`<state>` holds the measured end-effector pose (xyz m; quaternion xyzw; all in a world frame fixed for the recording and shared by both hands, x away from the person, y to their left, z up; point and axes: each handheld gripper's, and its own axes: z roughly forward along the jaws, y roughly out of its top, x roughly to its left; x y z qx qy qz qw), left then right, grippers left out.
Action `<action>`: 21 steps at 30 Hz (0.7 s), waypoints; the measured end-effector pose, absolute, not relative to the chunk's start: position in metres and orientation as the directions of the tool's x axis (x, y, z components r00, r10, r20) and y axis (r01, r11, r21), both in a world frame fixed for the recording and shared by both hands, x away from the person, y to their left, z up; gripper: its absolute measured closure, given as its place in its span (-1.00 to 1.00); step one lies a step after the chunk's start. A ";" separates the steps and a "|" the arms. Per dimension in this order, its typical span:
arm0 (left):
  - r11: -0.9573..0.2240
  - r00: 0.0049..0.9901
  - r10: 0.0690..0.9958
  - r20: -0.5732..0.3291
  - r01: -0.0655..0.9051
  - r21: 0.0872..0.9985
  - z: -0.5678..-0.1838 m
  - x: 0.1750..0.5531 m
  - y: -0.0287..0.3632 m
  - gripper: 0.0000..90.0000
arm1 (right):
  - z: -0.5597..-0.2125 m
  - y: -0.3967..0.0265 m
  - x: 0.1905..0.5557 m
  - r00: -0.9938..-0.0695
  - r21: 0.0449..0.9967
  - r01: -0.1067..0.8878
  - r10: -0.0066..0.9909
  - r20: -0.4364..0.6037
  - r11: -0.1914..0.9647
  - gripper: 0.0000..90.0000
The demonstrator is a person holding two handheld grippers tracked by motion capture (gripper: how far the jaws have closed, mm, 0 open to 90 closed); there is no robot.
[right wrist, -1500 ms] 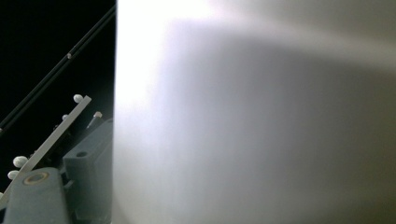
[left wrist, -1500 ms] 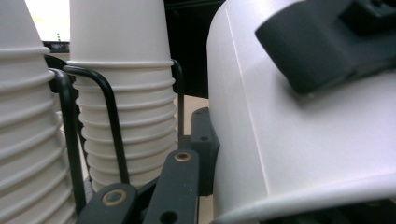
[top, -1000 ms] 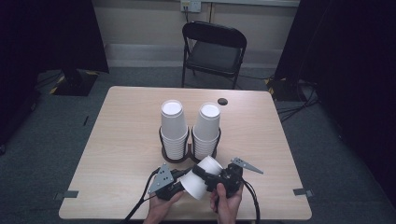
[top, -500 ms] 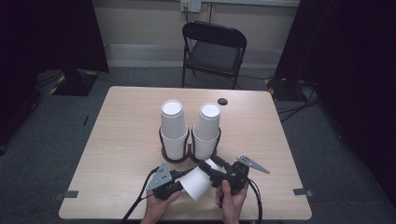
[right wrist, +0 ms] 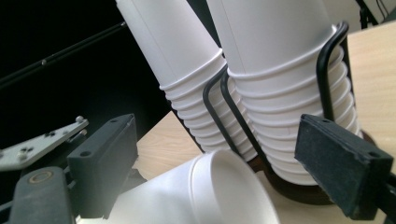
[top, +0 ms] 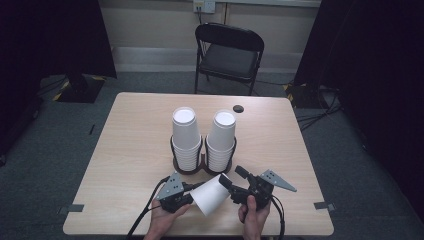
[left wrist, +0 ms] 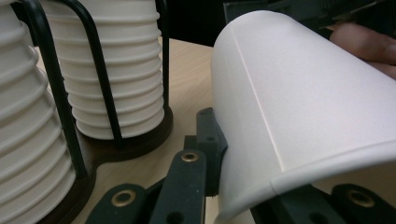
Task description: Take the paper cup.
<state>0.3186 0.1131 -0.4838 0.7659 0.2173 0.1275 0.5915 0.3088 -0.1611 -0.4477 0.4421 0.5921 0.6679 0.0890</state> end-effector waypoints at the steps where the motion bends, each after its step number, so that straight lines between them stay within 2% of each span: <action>1: -0.212 0.874 0.482 -0.065 0.188 0.959 -0.483 0.319 0.114 0.91 | -0.448 -0.161 0.309 -0.593 0.870 0.405 0.642 0.485 -0.283 -0.72; 7: -0.217 0.872 0.480 -0.098 0.226 0.949 -0.482 0.322 0.116 0.91 | -0.453 -0.164 0.306 -0.634 0.888 0.376 0.626 0.454 -0.263 -0.72; 16: -0.246 0.869 0.487 -0.089 0.234 0.940 -0.475 0.329 0.122 0.91 | -0.454 -0.178 0.299 -0.609 0.904 0.348 0.673 0.420 -0.248 -0.70; 19: -0.257 0.880 0.469 -0.078 0.221 0.941 -0.470 0.329 0.124 0.91 | -0.456 -0.180 0.297 -0.595 0.918 0.333 0.708 0.381 -0.214 -0.60; 21: -0.265 0.882 0.466 -0.074 0.219 0.939 -0.468 0.330 0.124 0.91 | -0.457 -0.181 0.294 -0.599 0.922 0.325 0.708 0.374 -0.212 -0.61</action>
